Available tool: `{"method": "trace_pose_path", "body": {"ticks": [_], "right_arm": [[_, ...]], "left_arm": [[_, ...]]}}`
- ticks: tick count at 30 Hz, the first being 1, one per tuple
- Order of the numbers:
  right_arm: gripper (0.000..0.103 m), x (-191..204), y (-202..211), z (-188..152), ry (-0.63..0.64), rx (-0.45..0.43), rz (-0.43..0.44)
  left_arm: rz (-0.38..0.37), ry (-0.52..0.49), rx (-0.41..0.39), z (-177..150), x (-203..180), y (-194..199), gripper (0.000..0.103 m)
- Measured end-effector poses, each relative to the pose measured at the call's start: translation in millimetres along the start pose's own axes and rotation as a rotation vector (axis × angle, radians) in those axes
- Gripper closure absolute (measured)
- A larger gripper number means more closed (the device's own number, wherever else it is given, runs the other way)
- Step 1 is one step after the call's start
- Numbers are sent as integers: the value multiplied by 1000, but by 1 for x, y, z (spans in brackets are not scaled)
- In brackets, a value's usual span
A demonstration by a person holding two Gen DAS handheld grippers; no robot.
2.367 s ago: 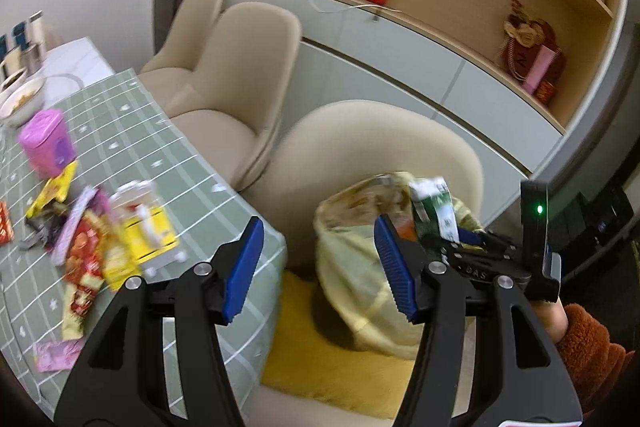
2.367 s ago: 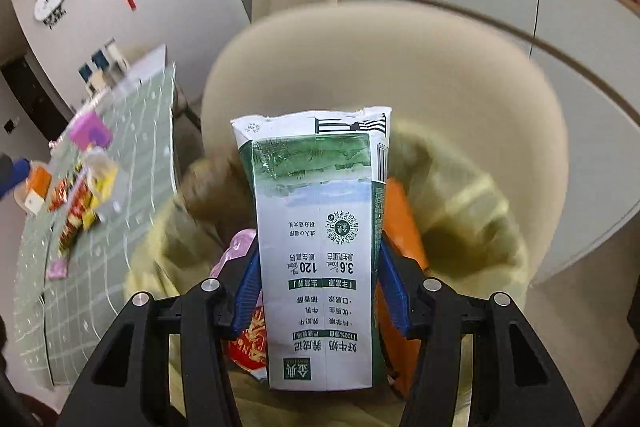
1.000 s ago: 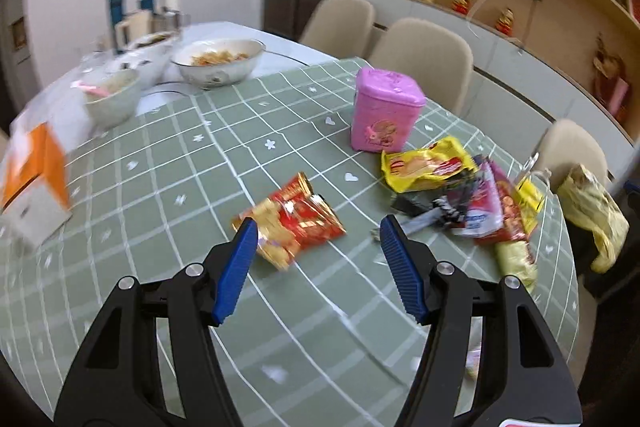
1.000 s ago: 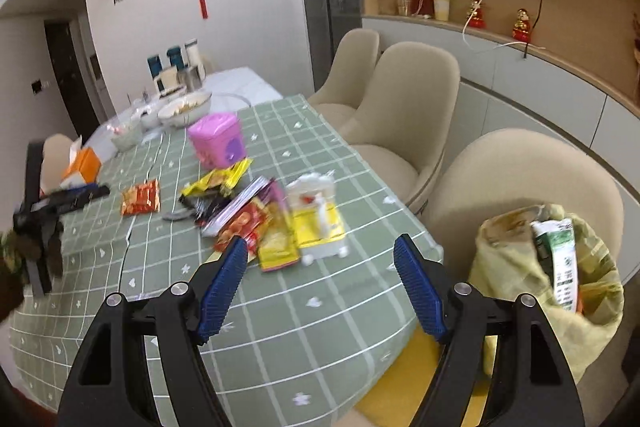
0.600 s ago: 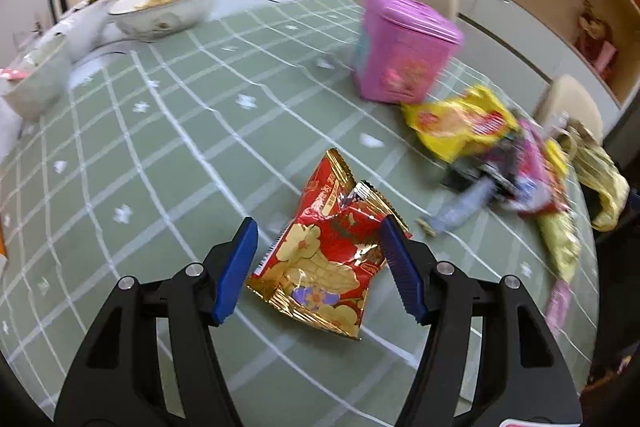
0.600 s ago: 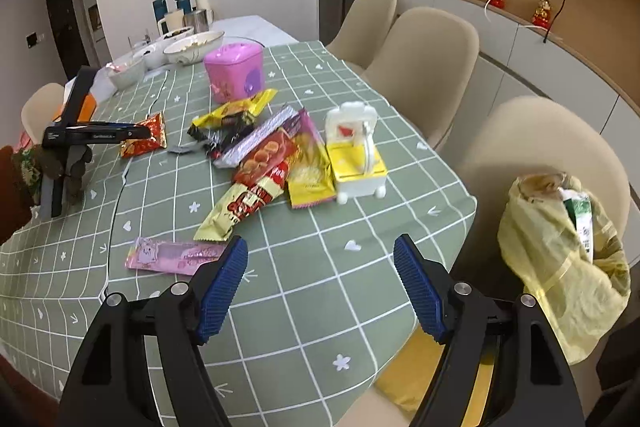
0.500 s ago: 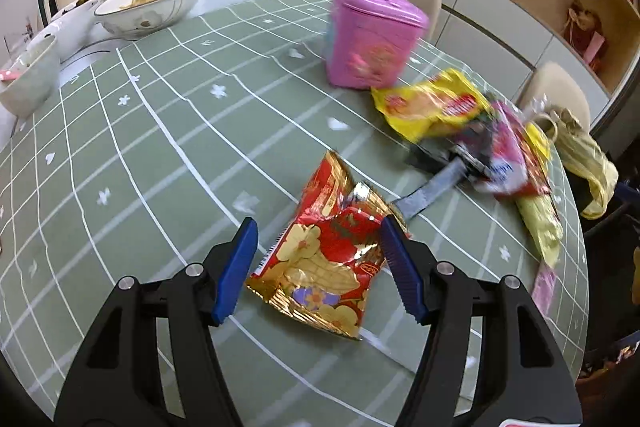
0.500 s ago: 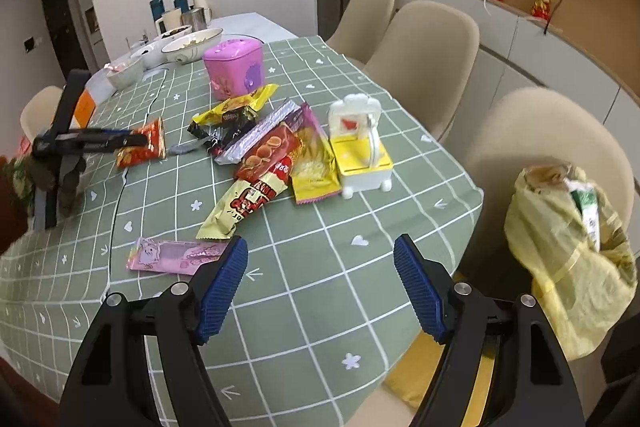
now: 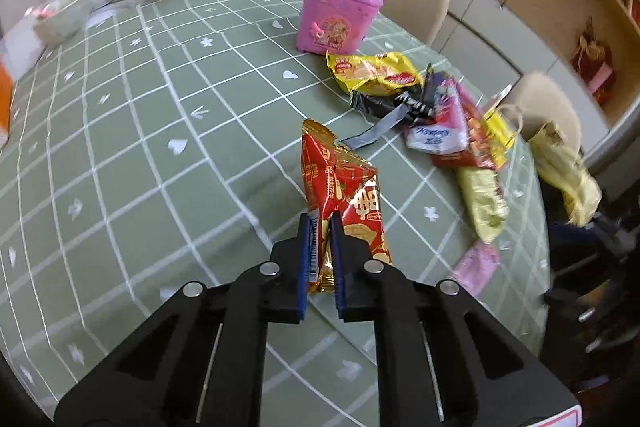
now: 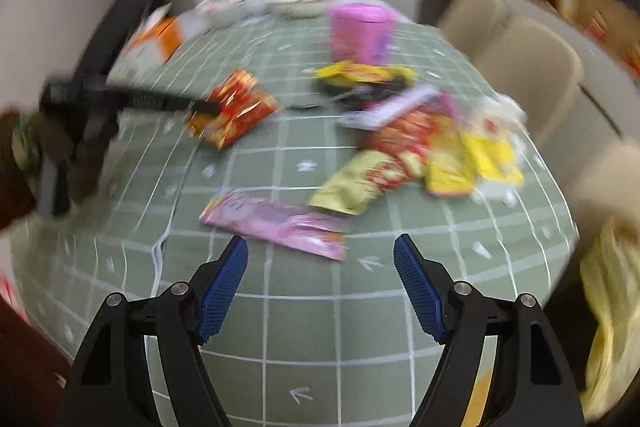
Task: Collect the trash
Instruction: 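Return to the table and grasp the red snack wrapper with the left tool, then grasp the pink ice-pop wrapper with the right tool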
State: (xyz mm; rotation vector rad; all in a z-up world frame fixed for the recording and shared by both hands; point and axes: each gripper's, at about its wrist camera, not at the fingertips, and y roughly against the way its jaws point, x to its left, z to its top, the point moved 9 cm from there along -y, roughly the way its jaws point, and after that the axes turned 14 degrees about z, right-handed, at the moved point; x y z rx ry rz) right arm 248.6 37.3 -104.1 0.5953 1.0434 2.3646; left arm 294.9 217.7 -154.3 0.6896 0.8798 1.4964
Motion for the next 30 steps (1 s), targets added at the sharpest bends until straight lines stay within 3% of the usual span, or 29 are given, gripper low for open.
{"method": "trace_pose_path", "body": {"ticks": [5,11,18,23,25,30], "right_arm": [[31,26,-41,10,244,90,14],[32,27,-84,21,310,159,50],[43,12,-94,28,117,155,180],[76,9,-81,22,34,159,209],[83,10,-74,18,10,149,221],[86,10,-41,12,-31,92,188]], "left_arm": [[6,100,18,-14,18,16,94],[7,172,38,-37,36,31,94],[-14,226,40,-53,40,43,94],[-33,232,45,-60,34,44,94],[-41,237,45,-60,30,45,94],[-57,222,27,-52,14,49,94]]}}
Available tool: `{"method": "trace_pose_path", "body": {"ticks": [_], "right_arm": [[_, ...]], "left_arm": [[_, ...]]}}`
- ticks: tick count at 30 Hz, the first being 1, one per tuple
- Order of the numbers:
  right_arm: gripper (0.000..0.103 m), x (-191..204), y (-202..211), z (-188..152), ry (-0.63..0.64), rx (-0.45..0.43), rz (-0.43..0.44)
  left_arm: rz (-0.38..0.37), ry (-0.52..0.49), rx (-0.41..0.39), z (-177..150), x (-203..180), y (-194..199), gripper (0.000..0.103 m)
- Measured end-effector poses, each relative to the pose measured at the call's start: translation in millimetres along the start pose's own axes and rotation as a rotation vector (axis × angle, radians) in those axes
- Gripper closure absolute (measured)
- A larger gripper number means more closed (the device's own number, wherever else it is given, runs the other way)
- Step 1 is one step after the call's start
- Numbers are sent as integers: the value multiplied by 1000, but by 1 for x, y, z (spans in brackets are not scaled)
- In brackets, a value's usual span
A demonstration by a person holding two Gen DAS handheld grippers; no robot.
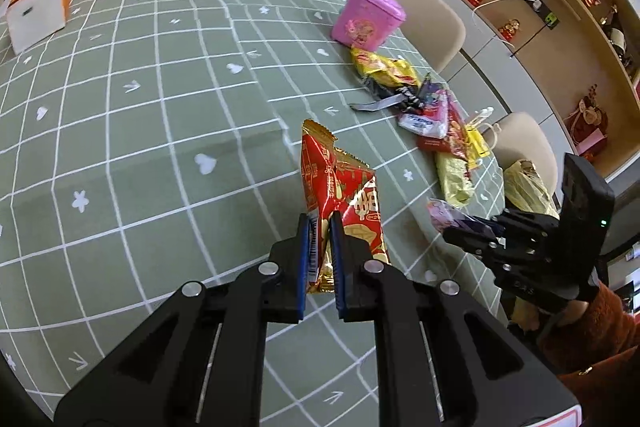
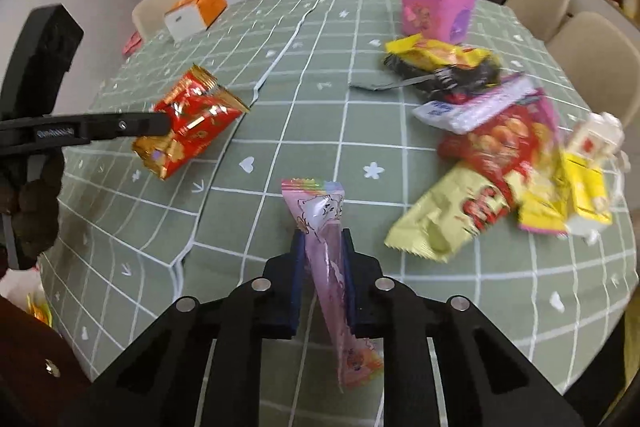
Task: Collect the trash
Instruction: 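Grasp the pink ice-pop wrapper with the right tool, then carry both wrappers to the bin and open both tools over it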
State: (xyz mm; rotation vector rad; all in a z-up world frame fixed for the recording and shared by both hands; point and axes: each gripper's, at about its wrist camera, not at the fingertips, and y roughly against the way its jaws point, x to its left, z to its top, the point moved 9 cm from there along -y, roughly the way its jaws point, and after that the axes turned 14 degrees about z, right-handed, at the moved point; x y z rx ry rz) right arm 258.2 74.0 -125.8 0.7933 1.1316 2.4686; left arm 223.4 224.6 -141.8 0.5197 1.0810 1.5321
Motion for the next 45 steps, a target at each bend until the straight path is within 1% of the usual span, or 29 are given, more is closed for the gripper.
{"method": "trace_pose_path", "body": {"ticks": [4,8,11,13,17,20,21,22,23,26,29,33,37,42,45], "right_arm": [[86,-3,25,3,-49,-64,-26],[87,-8,50,4,-65,-106,-85],[87,-13,73,6,-74,-142,-127],[87,-16,90,8,-81,-172,-140],[87,-23,133,13,-83,-246,-179],[87,-30,172,18,-84,-312,-212],[87,-30,182,19,-82,-329,-223],[87,-33,196,20,-77,-350,-239],[87,-36,214,21,-71,-378,-258],[87,-46,257,20,-62,-441,-308],[86,-60,297,9,-66,-493,-365],[87,-93,347,-18,-103,-540,-427],[86,-131,385,-50,-143,-559,-480],[86,-170,417,-81,-183,-579,-509],[86,-189,430,-96,-200,-582,-513]], "left_arm": [[-16,-10,-15,5,-15,3,94],[-30,-42,-38,13,-37,9,94],[-30,-83,-82,24,-59,20,94],[-34,-100,-110,30,-72,27,94],[-56,-130,-171,49,-106,46,94],[-82,-155,-228,67,-141,63,94],[-100,-162,-253,75,-158,70,94],[-112,-166,-267,79,-168,74,94],[-133,-174,-289,85,-185,81,94],[-184,-192,-326,95,-227,93,94],[-244,-229,-353,99,-283,103,94],[-288,-290,-366,92,-346,103,94],[-316,-345,-342,74,-402,91,94],[-333,-367,-283,49,-463,64,94],[-336,-393,-265,36,-490,54,94]]}}
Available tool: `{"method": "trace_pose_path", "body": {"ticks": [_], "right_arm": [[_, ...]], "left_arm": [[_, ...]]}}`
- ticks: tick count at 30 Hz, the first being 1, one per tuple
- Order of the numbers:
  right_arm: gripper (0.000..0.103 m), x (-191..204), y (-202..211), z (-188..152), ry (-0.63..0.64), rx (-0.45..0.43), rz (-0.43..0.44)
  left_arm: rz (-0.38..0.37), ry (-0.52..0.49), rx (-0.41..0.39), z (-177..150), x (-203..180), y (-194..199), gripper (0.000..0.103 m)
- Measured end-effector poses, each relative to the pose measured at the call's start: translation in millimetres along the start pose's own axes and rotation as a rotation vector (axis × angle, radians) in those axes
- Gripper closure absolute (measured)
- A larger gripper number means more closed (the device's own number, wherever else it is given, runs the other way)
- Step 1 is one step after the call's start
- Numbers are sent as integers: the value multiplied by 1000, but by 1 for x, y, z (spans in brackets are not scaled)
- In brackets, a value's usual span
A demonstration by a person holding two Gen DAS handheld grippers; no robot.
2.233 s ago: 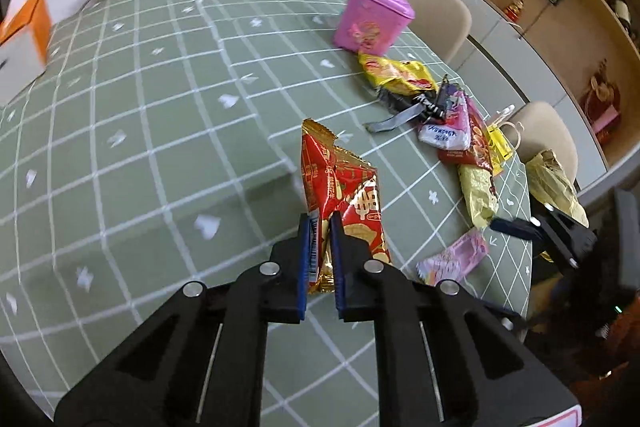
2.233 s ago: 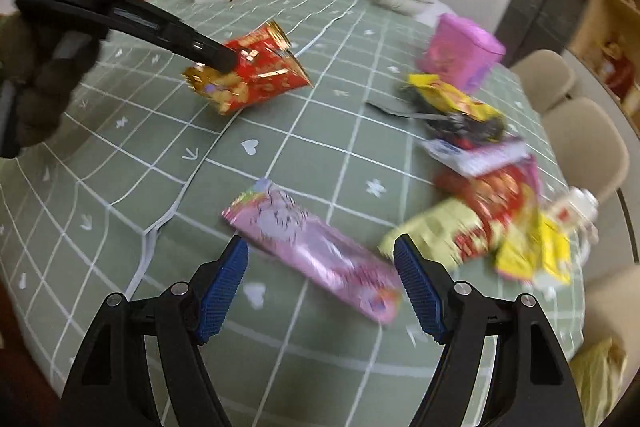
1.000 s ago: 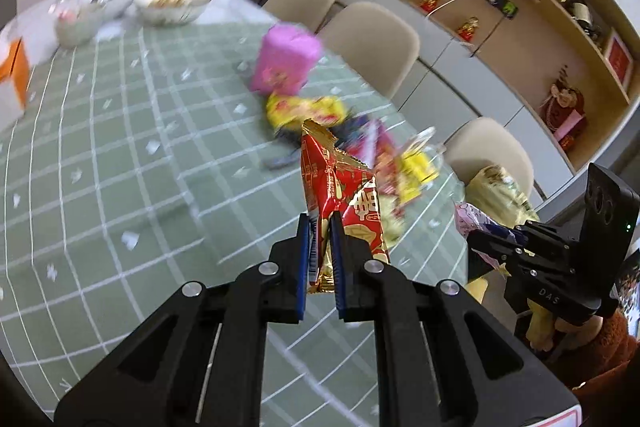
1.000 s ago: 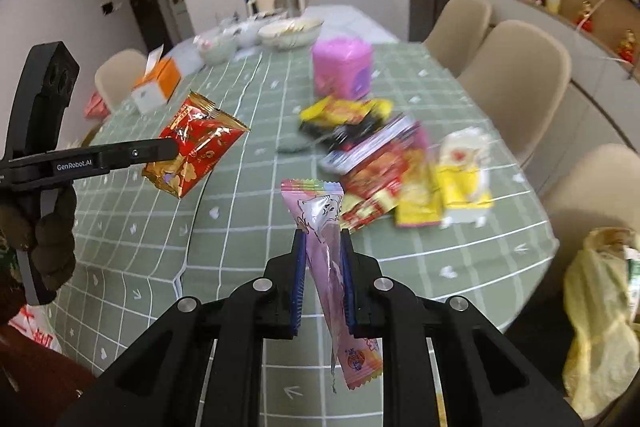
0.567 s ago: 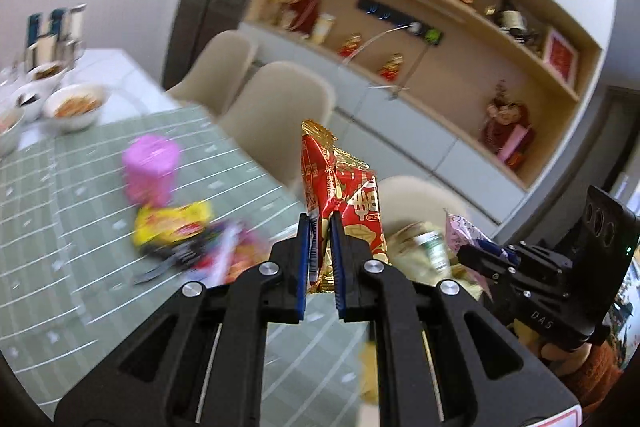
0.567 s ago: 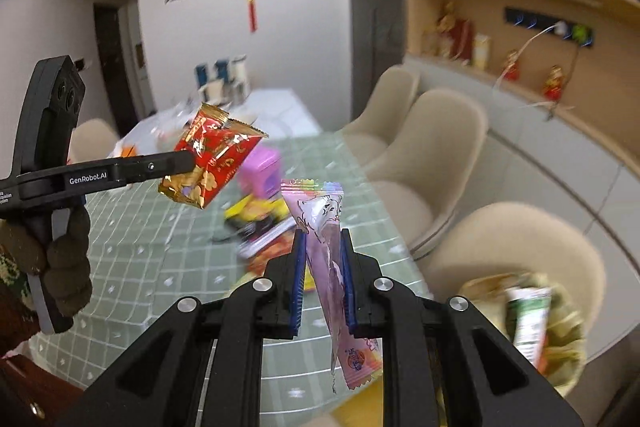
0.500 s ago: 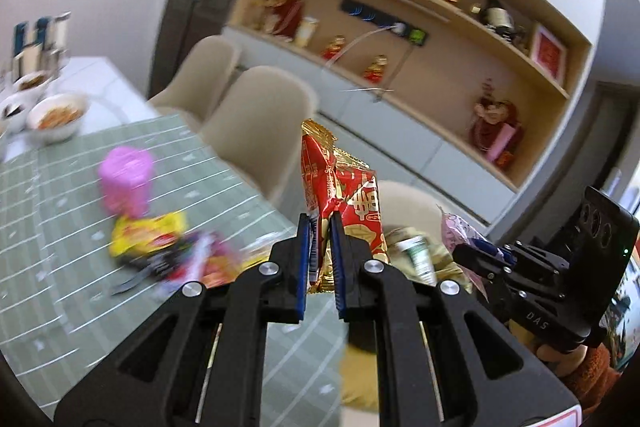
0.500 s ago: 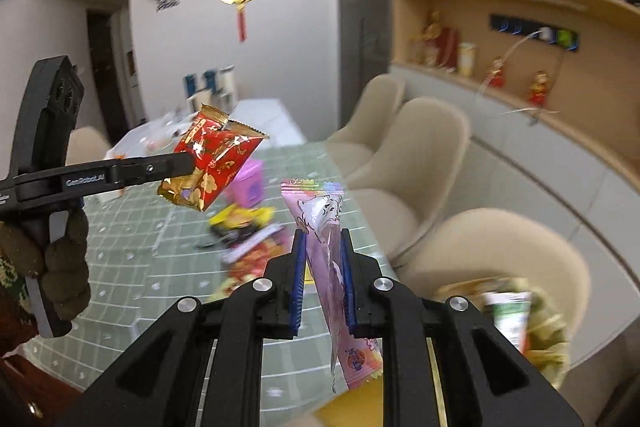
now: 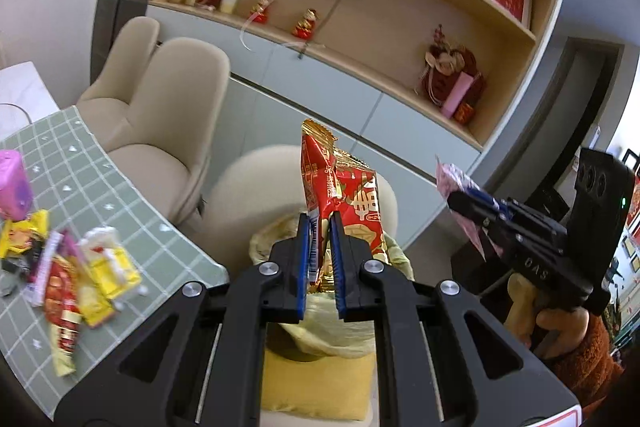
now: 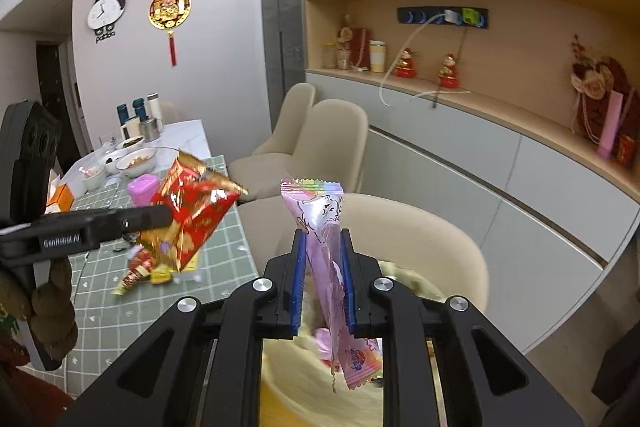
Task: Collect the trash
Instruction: 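Carry both wrappers to the bin and open both tools over it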
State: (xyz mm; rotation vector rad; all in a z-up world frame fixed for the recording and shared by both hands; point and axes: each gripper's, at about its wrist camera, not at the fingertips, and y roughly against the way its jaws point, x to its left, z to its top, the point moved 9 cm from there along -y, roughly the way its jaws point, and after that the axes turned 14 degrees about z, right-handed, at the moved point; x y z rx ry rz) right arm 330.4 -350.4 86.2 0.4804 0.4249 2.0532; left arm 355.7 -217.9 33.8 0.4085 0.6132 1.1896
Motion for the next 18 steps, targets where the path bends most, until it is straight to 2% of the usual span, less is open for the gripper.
{"method": "trace_pose_path", "body": {"ticks": [8,15,18], "right_arm": [[86,-59,16,-9,-62,-23,-29],[86,-91,19,-30,-112,-3,-42],[86,-102,15,-39,-133,14,-37]], "left_arm": [[-6,-20,60,-11,-31,-30,94],[-8,-49,205,-41,-55,-87,94],[9,-86,242,-51,-65,-112,94]]}}
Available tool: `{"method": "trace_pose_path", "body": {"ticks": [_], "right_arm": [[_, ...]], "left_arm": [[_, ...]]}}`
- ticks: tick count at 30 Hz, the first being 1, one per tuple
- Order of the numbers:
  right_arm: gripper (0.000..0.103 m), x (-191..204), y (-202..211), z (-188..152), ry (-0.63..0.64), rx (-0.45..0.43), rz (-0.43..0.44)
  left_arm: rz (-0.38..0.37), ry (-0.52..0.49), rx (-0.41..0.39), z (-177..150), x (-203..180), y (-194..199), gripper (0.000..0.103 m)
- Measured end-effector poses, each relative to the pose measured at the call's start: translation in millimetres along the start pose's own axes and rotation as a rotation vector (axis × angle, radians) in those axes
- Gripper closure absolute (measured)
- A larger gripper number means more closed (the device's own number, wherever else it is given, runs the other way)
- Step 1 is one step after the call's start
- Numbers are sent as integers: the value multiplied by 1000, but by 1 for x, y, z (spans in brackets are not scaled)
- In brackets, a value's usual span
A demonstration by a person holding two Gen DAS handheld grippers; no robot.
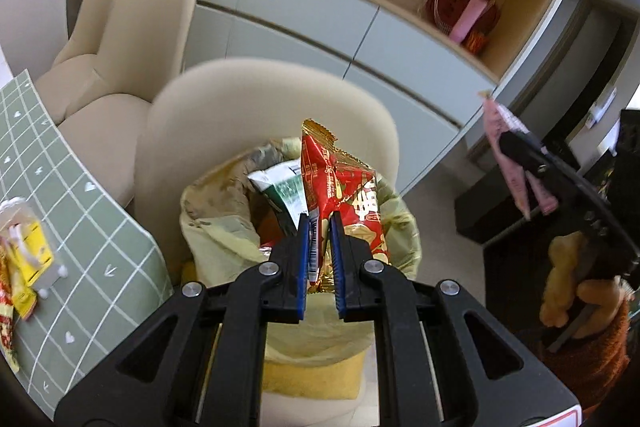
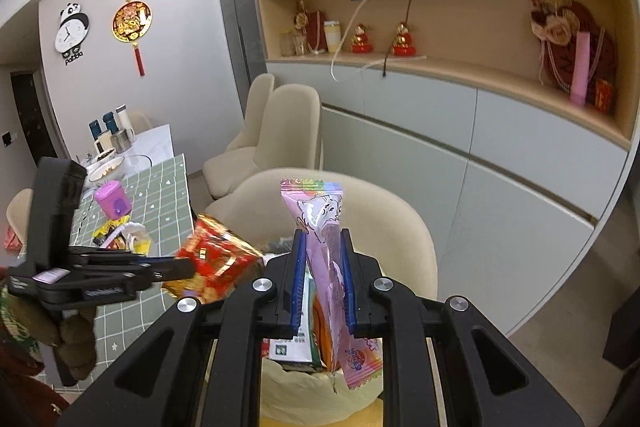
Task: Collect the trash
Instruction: 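Carry both wrappers to the bin and open both tools over it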
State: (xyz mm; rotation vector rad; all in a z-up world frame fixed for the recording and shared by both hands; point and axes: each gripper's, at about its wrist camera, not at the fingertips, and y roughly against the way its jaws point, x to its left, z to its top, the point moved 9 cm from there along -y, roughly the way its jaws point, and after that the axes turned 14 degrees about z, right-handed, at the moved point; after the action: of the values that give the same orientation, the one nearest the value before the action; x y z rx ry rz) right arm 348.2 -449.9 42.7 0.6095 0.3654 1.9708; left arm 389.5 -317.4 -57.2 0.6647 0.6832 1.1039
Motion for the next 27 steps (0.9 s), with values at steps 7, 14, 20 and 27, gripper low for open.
{"method": "trace_pose_path", "body": {"ticks": [7,14,20,27], "right_arm": [[87,-20,-6,-10,-32,20,6],[86,-23,-27,-20,-48,67,35],[86,-15,-52,-25,-22,114,75],[86,7,-92,-38,23,194,122]], "left_arm": [[53,-1,71,-4,-4,-37,87],[78,65,79,-7,14,-32,72],[124,71,20,-6,25,-8,66],[183,66,-18,-7,36,14,63]]}}
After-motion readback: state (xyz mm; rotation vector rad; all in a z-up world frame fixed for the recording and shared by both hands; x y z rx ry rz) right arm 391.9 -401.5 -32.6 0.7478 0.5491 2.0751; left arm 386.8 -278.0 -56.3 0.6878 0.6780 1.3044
